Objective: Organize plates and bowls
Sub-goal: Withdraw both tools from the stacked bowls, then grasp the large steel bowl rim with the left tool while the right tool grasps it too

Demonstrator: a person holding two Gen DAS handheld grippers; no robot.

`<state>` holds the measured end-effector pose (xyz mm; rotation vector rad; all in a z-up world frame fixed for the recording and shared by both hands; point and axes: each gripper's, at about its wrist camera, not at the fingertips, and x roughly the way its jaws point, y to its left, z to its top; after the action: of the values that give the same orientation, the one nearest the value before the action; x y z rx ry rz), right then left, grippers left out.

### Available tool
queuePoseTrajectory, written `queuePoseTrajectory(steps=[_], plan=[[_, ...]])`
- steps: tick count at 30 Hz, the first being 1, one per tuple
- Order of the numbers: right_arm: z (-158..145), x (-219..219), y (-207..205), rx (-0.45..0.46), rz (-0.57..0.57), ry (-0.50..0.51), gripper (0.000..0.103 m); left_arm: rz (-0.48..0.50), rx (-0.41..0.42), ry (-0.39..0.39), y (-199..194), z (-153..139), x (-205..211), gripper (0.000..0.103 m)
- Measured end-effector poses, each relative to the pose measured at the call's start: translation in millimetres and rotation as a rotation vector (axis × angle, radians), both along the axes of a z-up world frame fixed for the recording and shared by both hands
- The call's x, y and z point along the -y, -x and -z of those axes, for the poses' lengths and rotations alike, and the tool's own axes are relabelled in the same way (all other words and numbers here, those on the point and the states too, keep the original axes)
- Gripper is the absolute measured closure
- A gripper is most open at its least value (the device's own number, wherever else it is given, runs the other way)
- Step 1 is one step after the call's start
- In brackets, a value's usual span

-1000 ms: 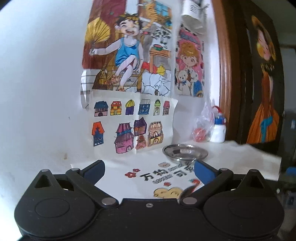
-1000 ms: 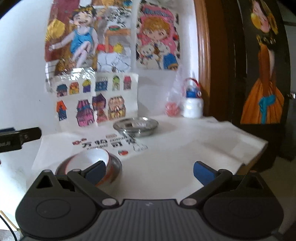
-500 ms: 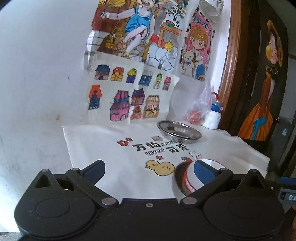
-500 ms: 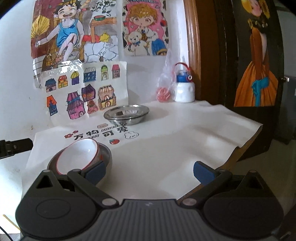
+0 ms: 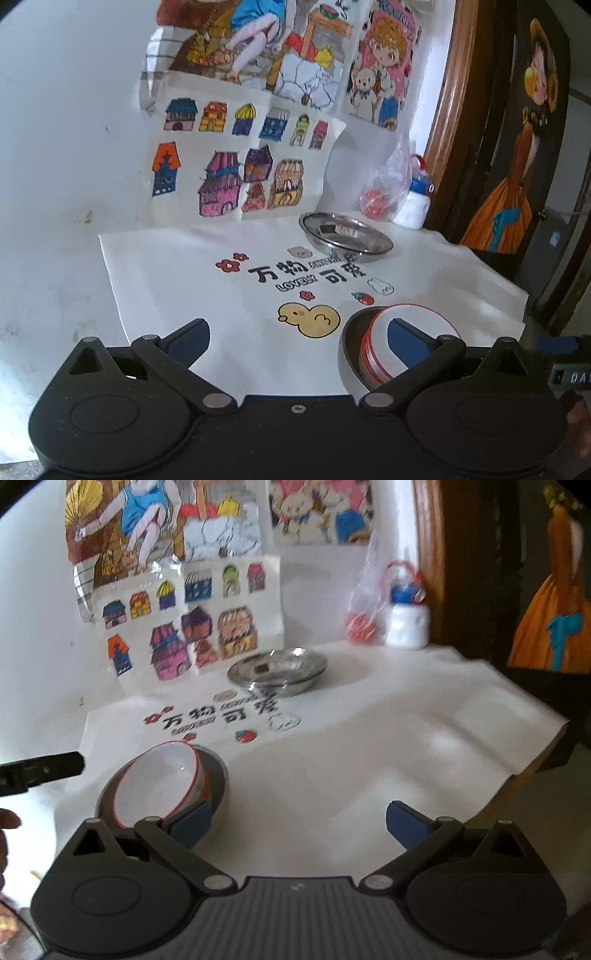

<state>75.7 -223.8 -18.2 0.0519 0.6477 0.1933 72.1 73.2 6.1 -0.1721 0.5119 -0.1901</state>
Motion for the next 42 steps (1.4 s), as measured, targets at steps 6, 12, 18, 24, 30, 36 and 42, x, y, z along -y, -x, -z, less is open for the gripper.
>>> queuePoseTrajectory(steps=[6,12,18,24,30,36,42], plan=[[-1,1,-32,-0.146,-0.079,-0.048,0.0,0.042,-0.098,0.02,-22,4,1,0.002],[-1,-9,-49,-0.212,-0.115,0.025,0.0,0.071,-0.187,-0.022,-35,9,8,0.007],[-3,-16,-61,-0.265,-0.127,0.062,0.002,0.078,-0.26,-0.067,-42,11,14,0.013],[-2,-25,-69,-0.315,-0.141,0.081,0.011,0.07,-0.31,-0.1,-51,14,19,0.016],[-3,-30,-76,-0.358,-0.134,0.093,0.019,0.081,-0.34,-0.113,-55,10,23,0.027],[-8,-42,-80,-0.397,-0.149,0.116,0.036,0.115,-0.366,-0.129,-61,6,33,0.049],[-10,-50,-88,-0.461,-0.163,0.097,0.058,0.152,-0.408,-0.082,-69,5,37,0.079]])
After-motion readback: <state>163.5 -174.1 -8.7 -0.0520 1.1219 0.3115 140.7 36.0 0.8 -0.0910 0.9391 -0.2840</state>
